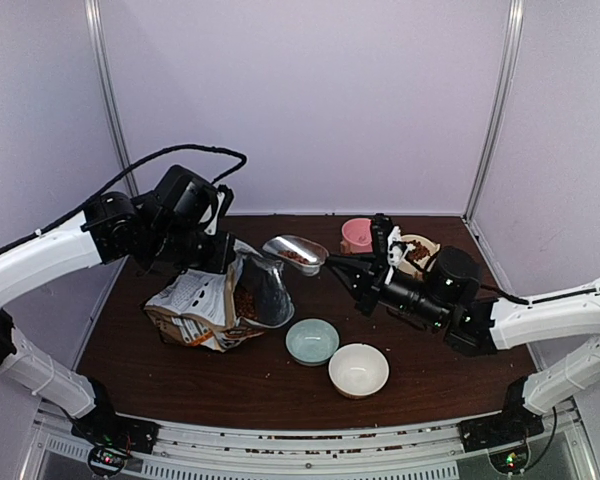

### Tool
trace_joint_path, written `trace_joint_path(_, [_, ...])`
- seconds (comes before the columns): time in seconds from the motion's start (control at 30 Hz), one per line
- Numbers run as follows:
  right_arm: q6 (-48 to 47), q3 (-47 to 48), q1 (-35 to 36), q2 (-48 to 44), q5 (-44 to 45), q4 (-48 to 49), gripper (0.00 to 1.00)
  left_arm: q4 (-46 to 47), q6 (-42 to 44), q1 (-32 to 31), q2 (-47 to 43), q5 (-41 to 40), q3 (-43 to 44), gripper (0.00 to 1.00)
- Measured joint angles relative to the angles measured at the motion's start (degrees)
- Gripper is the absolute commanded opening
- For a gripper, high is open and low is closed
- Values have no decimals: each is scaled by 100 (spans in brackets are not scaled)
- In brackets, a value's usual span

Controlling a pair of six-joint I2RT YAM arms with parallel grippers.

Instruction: Serve the pet food

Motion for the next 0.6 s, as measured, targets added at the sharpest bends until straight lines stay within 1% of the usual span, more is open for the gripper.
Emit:
trace_joint_path(0.13, [0, 267, -592, -105, 87, -542, 0, 2, -2, 0, -92, -37, -35, 0])
trace_joint_path(0.33, [-98, 680, -1853, -286, 94, -1589, 0, 46, 0, 2, -236, -94, -168, 0])
trace_joint_path(0.5, [-308, 1215, -2747, -68, -59, -2487, 0, 74, 0, 2, -236, -94, -173, 0])
trace_joint_path(0.6, [-426, 1488, -3047, 214, -166, -2857, 0, 81, 2, 2, -236, -92, -175, 0])
